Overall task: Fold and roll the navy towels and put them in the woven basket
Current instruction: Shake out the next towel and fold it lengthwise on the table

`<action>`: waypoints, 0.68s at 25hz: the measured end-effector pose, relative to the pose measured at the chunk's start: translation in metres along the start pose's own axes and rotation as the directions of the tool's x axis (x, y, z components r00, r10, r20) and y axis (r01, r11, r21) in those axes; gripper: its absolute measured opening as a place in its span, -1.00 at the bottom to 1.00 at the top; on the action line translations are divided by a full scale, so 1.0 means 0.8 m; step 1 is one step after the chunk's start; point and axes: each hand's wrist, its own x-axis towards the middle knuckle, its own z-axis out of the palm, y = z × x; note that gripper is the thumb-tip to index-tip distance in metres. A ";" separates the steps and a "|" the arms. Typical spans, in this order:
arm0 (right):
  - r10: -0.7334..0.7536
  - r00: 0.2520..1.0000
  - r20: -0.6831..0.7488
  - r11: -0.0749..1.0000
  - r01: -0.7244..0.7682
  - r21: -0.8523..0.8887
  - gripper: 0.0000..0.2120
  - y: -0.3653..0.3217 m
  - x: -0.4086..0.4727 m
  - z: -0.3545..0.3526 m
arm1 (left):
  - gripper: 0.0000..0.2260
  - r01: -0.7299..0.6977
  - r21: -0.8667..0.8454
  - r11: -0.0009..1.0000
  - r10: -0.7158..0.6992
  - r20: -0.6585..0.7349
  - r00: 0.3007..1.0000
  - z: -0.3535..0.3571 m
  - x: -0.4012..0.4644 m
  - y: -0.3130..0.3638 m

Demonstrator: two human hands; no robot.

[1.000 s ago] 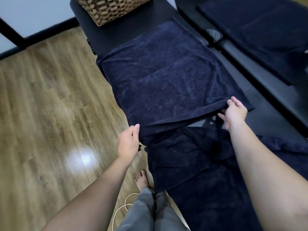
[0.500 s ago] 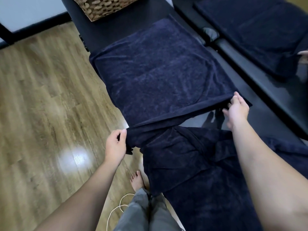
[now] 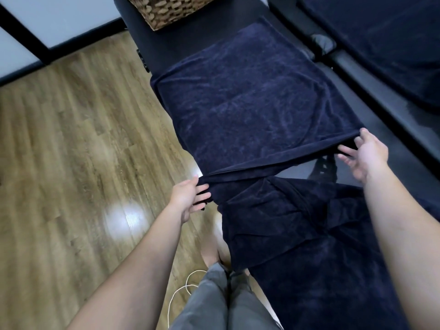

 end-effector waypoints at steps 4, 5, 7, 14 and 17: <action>-0.030 0.999 0.020 0.999 0.030 0.015 -0.55 -0.008 -0.004 0.000 | -0.52 -0.075 -0.128 0.989 0.078 0.016 0.997 -0.006 0.003 0.003; -0.038 0.999 0.014 0.999 0.038 0.023 -0.55 -0.012 -0.006 0.001 | -0.50 -0.096 -0.148 0.984 0.101 0.024 0.995 -0.006 0.000 0.003; -0.059 0.998 0.009 0.997 0.059 0.051 -0.56 -0.022 -0.009 0.004 | -0.50 -0.141 -0.160 0.977 0.148 0.030 0.989 -0.008 -0.006 0.006; -0.111 0.994 0.008 0.989 0.110 0.098 -0.67 -0.071 -0.031 0.017 | -0.64 -0.340 -0.120 0.933 0.342 -0.007 0.940 -0.023 -0.022 0.033; -0.132 0.991 -0.023 0.985 0.134 0.111 -0.80 -0.089 -0.032 0.029 | -0.65 -0.339 -0.072 0.938 0.342 0.027 0.939 -0.031 -0.027 0.052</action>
